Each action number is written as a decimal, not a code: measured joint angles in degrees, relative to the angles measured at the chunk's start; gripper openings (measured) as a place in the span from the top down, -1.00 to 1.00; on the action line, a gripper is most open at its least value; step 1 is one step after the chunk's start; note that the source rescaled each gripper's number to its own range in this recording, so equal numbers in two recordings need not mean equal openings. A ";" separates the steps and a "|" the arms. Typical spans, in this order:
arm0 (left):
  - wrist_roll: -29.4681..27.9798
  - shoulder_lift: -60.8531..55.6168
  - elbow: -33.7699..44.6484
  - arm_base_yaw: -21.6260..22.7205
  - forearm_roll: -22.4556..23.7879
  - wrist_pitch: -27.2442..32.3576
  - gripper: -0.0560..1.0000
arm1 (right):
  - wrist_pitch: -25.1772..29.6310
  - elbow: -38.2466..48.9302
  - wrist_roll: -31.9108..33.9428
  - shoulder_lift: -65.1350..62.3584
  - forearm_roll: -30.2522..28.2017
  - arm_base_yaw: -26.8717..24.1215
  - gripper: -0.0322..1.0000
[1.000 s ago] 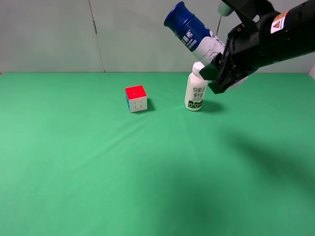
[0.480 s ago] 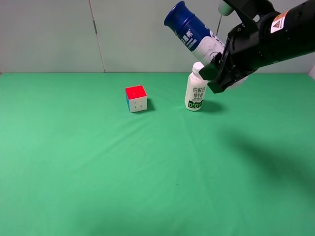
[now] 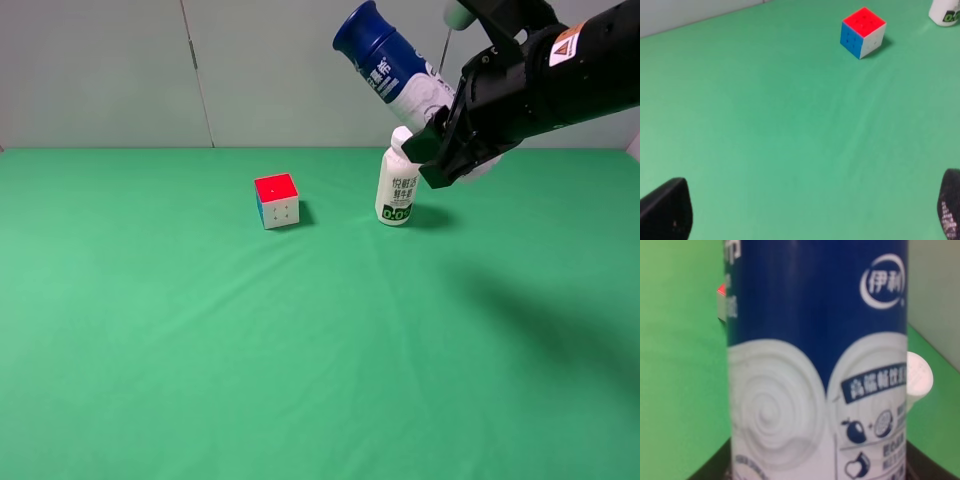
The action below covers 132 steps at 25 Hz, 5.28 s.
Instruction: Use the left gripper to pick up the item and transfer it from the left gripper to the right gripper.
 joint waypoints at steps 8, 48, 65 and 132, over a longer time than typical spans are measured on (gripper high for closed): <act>0.32 -12.59 10.20 0.00 -3.32 0.00 -0.99 | 0.91 0.00 1.44 0.00 0.63 0.00 0.90; 6.60 -17.80 18.69 25.03 -11.21 -1.50 -0.92 | 15.43 0.00 13.92 0.00 0.58 0.00 0.90; 6.60 -17.80 18.69 25.09 -11.21 -1.51 -0.91 | 25.96 0.00 27.78 0.00 -5.05 -8.05 0.90; 6.63 -17.80 18.69 25.09 -11.39 -1.51 -0.91 | 11.04 -0.12 23.12 29.63 0.02 -24.13 -0.97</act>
